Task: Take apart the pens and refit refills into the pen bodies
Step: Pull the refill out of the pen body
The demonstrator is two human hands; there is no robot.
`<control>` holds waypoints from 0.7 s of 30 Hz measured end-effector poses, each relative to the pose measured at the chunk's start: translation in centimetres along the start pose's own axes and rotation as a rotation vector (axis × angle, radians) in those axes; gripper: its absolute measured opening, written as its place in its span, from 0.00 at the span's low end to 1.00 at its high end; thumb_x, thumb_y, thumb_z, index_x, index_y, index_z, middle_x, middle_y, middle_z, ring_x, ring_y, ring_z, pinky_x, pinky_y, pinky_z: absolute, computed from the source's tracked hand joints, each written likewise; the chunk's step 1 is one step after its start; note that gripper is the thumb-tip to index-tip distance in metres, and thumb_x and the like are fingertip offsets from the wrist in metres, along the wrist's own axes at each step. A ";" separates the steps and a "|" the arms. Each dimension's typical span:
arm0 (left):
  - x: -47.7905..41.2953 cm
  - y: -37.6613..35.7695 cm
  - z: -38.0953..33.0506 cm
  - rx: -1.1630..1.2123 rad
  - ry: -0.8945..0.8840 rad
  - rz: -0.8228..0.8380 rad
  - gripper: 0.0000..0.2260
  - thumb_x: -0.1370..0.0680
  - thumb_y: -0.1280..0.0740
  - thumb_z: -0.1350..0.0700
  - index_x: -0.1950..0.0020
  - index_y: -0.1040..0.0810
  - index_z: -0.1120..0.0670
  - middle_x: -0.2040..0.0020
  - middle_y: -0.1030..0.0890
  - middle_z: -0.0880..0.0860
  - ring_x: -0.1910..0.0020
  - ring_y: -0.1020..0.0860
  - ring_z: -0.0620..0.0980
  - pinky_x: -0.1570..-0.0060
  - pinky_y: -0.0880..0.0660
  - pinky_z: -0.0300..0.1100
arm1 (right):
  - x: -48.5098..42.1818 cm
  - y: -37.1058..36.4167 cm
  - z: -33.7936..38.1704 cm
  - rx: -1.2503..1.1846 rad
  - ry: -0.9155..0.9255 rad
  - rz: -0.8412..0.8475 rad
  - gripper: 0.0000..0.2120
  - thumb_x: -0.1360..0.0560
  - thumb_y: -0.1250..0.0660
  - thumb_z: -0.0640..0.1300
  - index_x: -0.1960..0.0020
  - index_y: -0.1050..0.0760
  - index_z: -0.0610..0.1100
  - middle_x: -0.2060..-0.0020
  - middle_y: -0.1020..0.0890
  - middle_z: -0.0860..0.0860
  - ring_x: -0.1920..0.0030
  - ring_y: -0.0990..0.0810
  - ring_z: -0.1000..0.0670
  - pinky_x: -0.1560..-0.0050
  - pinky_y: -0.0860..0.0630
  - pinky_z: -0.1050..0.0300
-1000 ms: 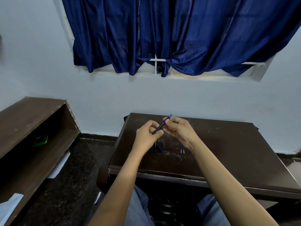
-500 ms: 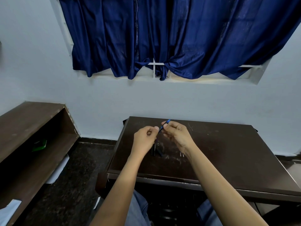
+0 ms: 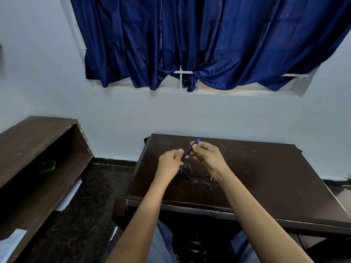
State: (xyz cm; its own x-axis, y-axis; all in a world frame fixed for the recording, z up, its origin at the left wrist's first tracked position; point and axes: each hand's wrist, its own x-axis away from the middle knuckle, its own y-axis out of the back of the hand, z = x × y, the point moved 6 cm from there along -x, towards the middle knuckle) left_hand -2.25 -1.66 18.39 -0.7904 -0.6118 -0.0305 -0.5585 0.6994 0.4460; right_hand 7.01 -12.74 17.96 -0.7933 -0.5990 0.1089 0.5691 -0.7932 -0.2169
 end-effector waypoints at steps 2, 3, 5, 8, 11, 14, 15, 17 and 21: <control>0.1 -0.1 -0.2 -0.035 -0.040 0.006 0.12 0.19 0.39 0.52 0.56 0.18 0.52 0.60 0.18 0.49 0.66 0.24 0.39 0.57 0.25 0.35 | 0.0 0.1 -0.1 -0.001 -0.003 -0.003 0.05 0.23 0.34 0.39 0.51 0.19 0.43 0.62 0.18 0.50 0.60 0.20 0.55 0.56 0.25 0.62; 0.1 0.0 -0.2 -0.040 -0.058 -0.008 0.08 0.21 0.36 0.52 0.55 0.20 0.52 0.60 0.19 0.46 0.65 0.24 0.38 0.60 0.27 0.30 | 0.0 0.2 -0.2 -0.002 -0.001 -0.002 0.05 0.23 0.33 0.39 0.51 0.18 0.43 0.62 0.18 0.50 0.61 0.21 0.55 0.57 0.25 0.62; 0.2 0.2 -0.3 0.000 -0.087 -0.037 0.03 0.24 0.30 0.53 0.54 0.23 0.51 0.58 0.22 0.43 0.62 0.25 0.38 0.62 0.29 0.29 | 0.0 0.3 -0.2 -0.004 0.002 -0.001 0.05 0.23 0.33 0.40 0.52 0.18 0.43 0.63 0.18 0.50 0.61 0.21 0.55 0.59 0.25 0.62; 0.1 0.0 -0.3 -0.006 -0.054 -0.019 0.07 0.22 0.34 0.51 0.48 0.23 0.53 0.54 0.22 0.45 0.57 0.24 0.40 0.56 0.28 0.32 | -0.1 0.4 -0.4 0.008 0.003 -0.007 0.05 0.23 0.33 0.40 0.53 0.18 0.44 0.62 0.18 0.50 0.60 0.20 0.55 0.57 0.25 0.61; -0.1 -0.5 0.1 0.006 0.055 0.069 0.15 0.18 0.44 0.50 0.52 0.20 0.54 0.57 0.18 0.50 0.61 0.20 0.44 0.54 0.23 0.40 | -0.1 0.4 -0.7 0.013 0.001 -0.005 0.06 0.23 0.34 0.39 0.53 0.18 0.44 0.61 0.17 0.51 0.58 0.21 0.54 0.55 0.25 0.61; 0.2 -0.7 0.2 0.008 0.050 0.081 0.11 0.20 0.38 0.51 0.55 0.20 0.54 0.59 0.18 0.50 0.66 0.21 0.42 0.62 0.24 0.34 | -0.1 0.6 -0.9 0.014 0.006 -0.004 0.06 0.23 0.34 0.39 0.52 0.18 0.44 0.63 0.17 0.51 0.60 0.21 0.54 0.57 0.26 0.61; 0.1 -0.5 0.3 -0.021 0.018 0.040 0.07 0.22 0.34 0.51 0.55 0.21 0.53 0.60 0.19 0.49 0.66 0.22 0.40 0.64 0.27 0.31 | -0.1 0.6 -1.0 0.019 0.004 -0.004 0.06 0.23 0.34 0.40 0.52 0.18 0.44 0.64 0.18 0.50 0.60 0.21 0.54 0.58 0.26 0.61; 0.2 0.1 0.2 -0.047 -0.025 -0.024 0.07 0.25 0.29 0.52 0.52 0.23 0.53 0.59 0.22 0.45 0.62 0.24 0.38 0.64 0.31 0.29 | -0.1 0.7 -1.2 0.042 0.001 -0.002 0.06 0.23 0.33 0.41 0.52 0.18 0.44 0.64 0.18 0.49 0.60 0.22 0.53 0.59 0.26 0.60; 0.0 -0.5 0.7 -0.029 0.067 0.069 0.16 0.19 0.41 0.46 0.52 0.19 0.55 0.57 0.17 0.50 0.58 0.19 0.46 0.54 0.22 0.41 | -0.2 0.6 -1.6 0.057 -0.001 0.006 0.05 0.23 0.33 0.40 0.53 0.18 0.44 0.65 0.18 0.51 0.61 0.22 0.54 0.60 0.26 0.61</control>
State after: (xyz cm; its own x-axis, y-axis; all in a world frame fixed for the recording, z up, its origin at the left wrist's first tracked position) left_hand -2.16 -1.80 17.54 -0.8076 -0.5865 0.0611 -0.4948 0.7304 0.4708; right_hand 7.17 -12.92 16.26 -0.7898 -0.6037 0.1086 0.5851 -0.7946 -0.1621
